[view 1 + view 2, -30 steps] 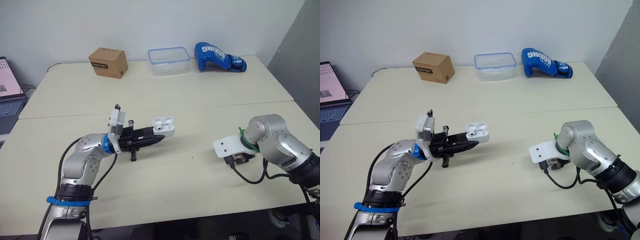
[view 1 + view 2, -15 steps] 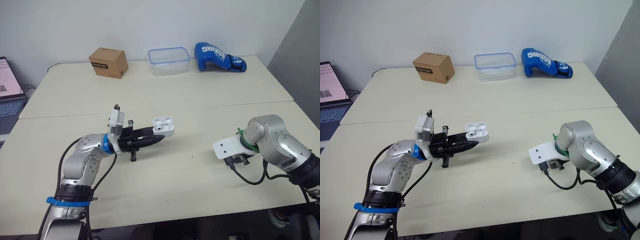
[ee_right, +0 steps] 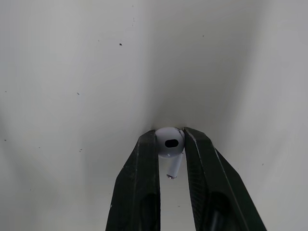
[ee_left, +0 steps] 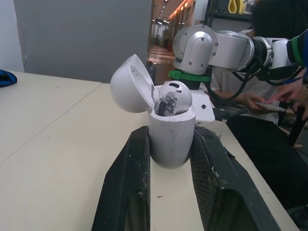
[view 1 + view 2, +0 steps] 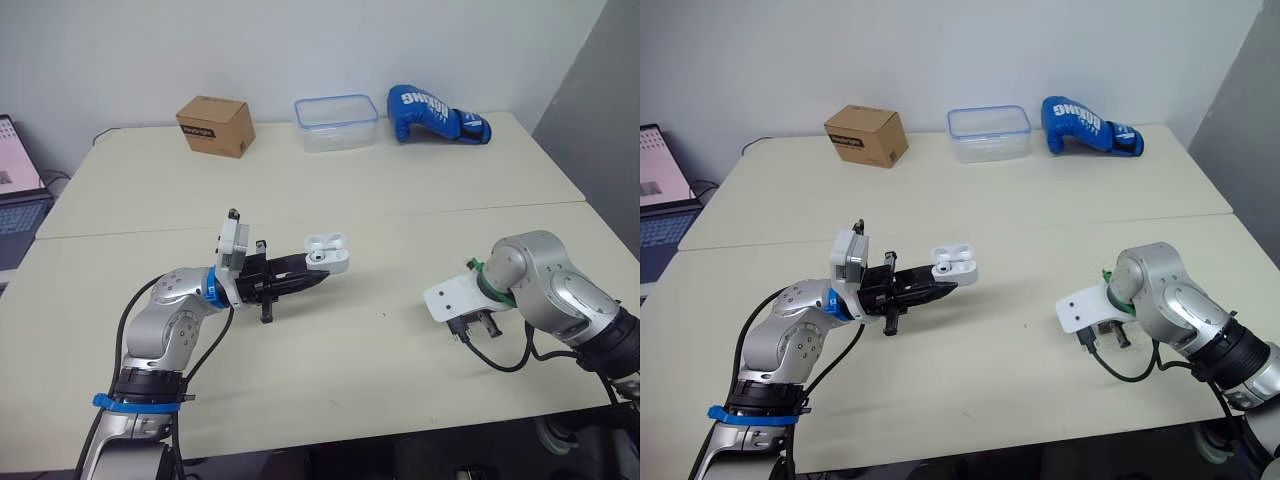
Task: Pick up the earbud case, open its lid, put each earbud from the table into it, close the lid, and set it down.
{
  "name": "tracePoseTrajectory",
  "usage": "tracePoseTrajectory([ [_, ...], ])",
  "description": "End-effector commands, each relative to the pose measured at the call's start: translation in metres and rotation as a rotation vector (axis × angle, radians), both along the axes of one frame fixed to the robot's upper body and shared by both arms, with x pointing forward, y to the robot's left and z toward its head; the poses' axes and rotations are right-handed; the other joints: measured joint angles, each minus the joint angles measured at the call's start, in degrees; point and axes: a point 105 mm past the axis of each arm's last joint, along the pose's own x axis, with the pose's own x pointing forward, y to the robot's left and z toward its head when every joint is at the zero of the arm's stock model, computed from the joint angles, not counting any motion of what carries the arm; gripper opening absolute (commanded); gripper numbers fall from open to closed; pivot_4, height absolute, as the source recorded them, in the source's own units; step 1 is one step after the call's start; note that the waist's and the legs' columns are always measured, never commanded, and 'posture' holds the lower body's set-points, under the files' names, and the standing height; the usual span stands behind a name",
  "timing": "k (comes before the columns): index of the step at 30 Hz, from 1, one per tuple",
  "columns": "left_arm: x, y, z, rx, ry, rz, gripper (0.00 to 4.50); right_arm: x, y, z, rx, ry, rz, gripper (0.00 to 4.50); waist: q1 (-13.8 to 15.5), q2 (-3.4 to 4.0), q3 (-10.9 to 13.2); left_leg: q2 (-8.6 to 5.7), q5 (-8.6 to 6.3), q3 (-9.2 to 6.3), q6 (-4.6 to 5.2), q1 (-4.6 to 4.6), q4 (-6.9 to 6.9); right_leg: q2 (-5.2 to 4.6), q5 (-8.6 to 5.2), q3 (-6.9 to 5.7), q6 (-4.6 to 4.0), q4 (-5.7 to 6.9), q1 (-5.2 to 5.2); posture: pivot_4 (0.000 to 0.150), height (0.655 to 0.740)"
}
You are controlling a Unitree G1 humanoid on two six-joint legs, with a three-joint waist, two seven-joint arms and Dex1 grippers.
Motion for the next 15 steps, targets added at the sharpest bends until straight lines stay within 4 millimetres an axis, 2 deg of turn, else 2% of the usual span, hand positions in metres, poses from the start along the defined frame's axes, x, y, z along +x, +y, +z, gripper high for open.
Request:
tracePoseTrajectory([
  [1, 0.000, -0.001, 0.007, -0.004, -0.043, -0.004, 0.81, -0.004, 0.000, 0.001, -0.028, 0.026, 0.011, 0.37, 0.00, 0.00, 0.00, 0.00, 0.00, 0.00, 0.00, 0.00, 0.00, 0.00, 0.00, 0.00, 0.00, 0.00, 0.00, 0.150, 0.7307],
  [8, 0.001, -0.001, 0.006, -0.011, -0.040, 0.001, 0.81, -0.001, -0.002, 0.007, 0.023, 0.008, -0.057, 0.37, 0.00, 0.00, 0.00, 0.00, 0.00, 0.00, 0.00, 0.00, 0.00, 0.00, 0.00, 0.00, 0.00, -0.01, 0.00, 0.150, 0.7307],
  [15, 0.005, 0.001, 0.002, -0.017, -0.032, 0.008, 0.81, 0.001, 0.019, 0.036, 0.445, -0.038, -0.271, 0.37, 0.07, 0.00, 0.00, 0.00, 0.00, -0.05, 0.00, -0.04, -0.02, 0.00, 0.00, -0.02, 0.00, -0.02, -0.03, 0.150, 0.7307],
])
